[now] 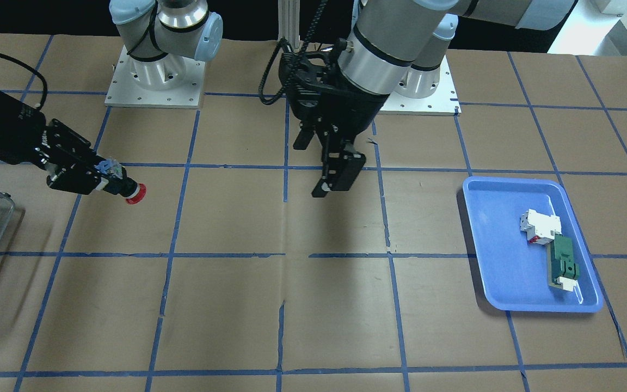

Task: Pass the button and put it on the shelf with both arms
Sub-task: 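Open and withdraw the left gripper while the right gripper carries the button away, then lower the button into the mesh basket with the right gripper while the left arm retracts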

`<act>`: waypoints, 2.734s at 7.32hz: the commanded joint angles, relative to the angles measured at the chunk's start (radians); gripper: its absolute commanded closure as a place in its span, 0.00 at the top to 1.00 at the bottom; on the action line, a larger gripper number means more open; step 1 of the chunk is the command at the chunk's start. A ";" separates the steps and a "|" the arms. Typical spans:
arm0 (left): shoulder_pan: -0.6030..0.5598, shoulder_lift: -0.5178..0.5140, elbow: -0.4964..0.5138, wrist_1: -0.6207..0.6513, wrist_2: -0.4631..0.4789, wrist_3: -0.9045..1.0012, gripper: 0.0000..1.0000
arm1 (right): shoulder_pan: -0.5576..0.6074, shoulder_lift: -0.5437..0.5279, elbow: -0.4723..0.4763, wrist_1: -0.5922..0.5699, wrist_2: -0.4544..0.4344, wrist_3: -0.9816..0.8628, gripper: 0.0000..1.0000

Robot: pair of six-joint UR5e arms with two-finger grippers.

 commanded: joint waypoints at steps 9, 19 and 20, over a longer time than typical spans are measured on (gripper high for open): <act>0.228 0.306 -0.293 -0.056 0.301 -0.527 1.00 | -0.418 0.152 -0.076 -0.306 -0.481 -1.086 0.00; 0.277 0.345 -0.299 -0.116 0.336 -0.852 1.00 | -0.413 0.200 -0.071 -0.275 -0.464 -1.068 0.36; 0.278 0.345 -0.301 -0.116 0.331 -0.879 1.00 | -0.413 0.203 -0.070 -0.275 -0.464 -1.068 0.53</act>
